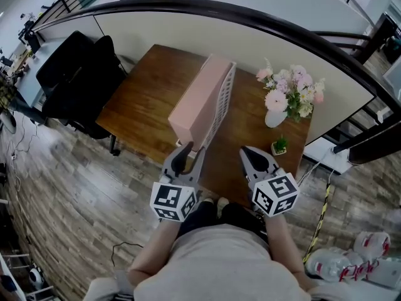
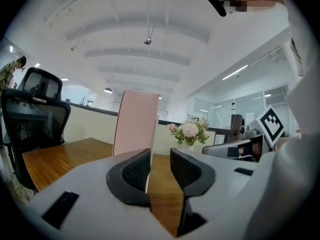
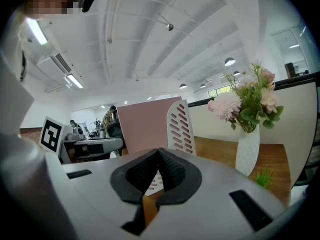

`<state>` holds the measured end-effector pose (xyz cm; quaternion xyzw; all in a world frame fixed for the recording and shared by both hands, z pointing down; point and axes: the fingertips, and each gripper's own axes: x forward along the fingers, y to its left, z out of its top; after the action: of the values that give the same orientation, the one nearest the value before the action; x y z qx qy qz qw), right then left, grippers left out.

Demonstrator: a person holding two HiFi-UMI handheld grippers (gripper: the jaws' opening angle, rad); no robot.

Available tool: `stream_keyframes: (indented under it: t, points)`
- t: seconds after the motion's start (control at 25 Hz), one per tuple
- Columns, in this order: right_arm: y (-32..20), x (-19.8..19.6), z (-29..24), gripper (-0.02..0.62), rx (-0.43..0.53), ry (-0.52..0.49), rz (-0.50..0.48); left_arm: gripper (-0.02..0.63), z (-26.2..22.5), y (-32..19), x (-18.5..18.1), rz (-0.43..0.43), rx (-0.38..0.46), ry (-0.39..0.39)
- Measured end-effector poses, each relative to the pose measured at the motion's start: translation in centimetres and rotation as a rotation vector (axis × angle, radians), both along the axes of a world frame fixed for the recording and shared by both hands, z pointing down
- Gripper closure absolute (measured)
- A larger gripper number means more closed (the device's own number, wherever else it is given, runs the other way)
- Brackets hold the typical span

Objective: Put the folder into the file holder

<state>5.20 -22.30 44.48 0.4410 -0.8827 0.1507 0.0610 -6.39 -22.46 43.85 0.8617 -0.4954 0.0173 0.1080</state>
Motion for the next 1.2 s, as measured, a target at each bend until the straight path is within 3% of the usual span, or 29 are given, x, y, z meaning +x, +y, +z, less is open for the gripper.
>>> stream_keyframes:
  t: [0.56,1.2]
  points:
    - [-0.6,0.0,0.0,0.586,-0.004,0.002,0.000,0.592,-0.7,-1.0,2.9,0.137,0.002,-0.001]
    - [-0.3,-0.5,0.3,0.586,-0.005,0.005,-0.040,0.592,0.9,-1.4,6.1,0.268,-0.101,-0.008]
